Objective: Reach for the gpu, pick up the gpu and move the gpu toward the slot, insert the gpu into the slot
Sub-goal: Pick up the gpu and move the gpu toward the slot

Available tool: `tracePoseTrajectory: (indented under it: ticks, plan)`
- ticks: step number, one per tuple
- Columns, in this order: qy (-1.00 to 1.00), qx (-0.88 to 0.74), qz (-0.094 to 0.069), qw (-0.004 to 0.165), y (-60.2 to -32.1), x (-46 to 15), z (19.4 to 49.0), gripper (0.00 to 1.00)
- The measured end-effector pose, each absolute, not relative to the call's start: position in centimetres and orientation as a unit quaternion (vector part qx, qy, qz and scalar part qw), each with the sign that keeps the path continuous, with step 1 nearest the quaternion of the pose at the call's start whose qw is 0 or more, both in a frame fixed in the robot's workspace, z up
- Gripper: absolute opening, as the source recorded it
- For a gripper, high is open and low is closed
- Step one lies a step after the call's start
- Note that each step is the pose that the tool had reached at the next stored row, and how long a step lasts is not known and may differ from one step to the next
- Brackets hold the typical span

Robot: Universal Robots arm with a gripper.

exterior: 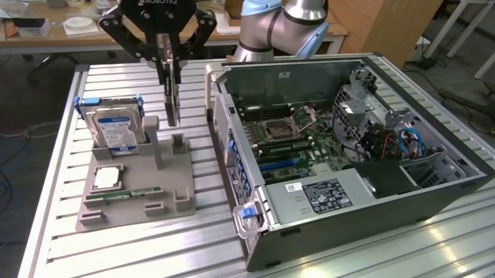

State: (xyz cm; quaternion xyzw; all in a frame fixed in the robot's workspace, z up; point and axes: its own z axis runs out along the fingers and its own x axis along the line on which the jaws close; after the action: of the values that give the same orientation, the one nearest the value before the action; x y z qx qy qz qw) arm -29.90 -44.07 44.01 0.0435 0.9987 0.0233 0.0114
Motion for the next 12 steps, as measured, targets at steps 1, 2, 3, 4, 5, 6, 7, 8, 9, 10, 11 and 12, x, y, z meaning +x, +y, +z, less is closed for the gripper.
tracePoseTrajectory:
  ticks: [1,2,3,4,5,6,7,8,9,10,11,12]
  plan:
    - [0.999,0.044,0.023,0.011,-44.1,-29.6,44.0,0.26]
    - [0.999,0.043,0.023,0.011,-44.1,-29.2,44.0,0.26]
    - [0.999,0.043,0.023,0.011,-44.1,-28.9,44.0,0.26]
    - [0.999,0.043,0.023,0.011,-44.1,-28.5,44.0,0.26]
    - [0.999,0.044,0.023,0.011,-44.1,-28.2,44.0,0.26]
    - [0.999,0.044,0.023,0.01,-44.1,-27.8,44.0,0.26]
    - [0.999,0.044,0.023,0.01,-44.1,-27.5,44.0,0.26]
    - [0.999,0.044,0.023,0.01,-44.1,-27.1,44.0,0.26]
    - [0.999,0.043,0.023,0.01,-44.1,-26.7,44.0,0.26]
    - [0.999,0.043,0.023,0.01,-44.1,-26.4,44.0,0.26]
    - [0.999,0.044,0.023,0.009,-44.1,-26.0,44.0,0.26]
    - [0.999,0.044,0.023,0.009,-44.1,-25.7,44.0,0.26]
